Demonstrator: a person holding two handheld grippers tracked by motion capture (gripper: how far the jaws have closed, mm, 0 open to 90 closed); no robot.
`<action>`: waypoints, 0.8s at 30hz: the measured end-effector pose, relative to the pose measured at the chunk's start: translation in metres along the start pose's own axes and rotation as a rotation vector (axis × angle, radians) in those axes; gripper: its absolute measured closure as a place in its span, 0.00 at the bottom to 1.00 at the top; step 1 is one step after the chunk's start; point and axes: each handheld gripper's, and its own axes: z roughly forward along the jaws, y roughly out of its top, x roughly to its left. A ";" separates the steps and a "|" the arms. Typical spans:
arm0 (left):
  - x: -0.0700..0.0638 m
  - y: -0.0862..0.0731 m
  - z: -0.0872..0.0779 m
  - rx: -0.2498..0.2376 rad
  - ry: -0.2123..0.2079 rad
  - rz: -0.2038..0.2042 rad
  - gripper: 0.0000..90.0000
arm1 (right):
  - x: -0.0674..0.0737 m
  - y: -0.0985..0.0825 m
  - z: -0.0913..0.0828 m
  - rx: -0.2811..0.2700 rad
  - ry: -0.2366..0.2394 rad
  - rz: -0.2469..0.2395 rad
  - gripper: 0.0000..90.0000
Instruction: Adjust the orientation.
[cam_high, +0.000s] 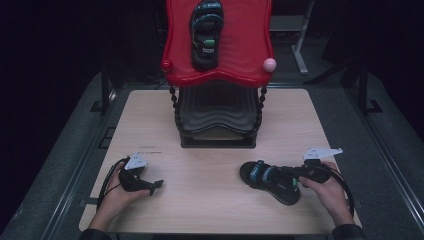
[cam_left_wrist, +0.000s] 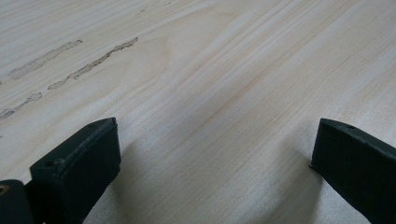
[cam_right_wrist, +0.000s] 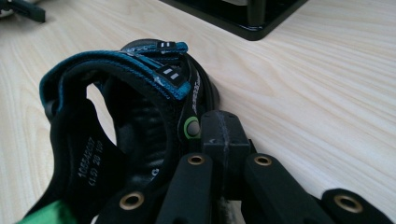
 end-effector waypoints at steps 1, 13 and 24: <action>0.000 0.000 0.000 0.000 0.000 0.000 0.00 | -0.001 -0.001 -0.002 -0.007 -0.005 0.000 1.00; 0.000 0.000 0.000 0.000 -0.001 0.001 0.00 | -0.009 -0.043 -0.038 0.021 -0.039 0.061 1.00; 0.000 0.000 0.000 0.000 -0.001 0.001 0.00 | 0.001 -0.055 -0.038 0.068 -0.003 0.051 1.00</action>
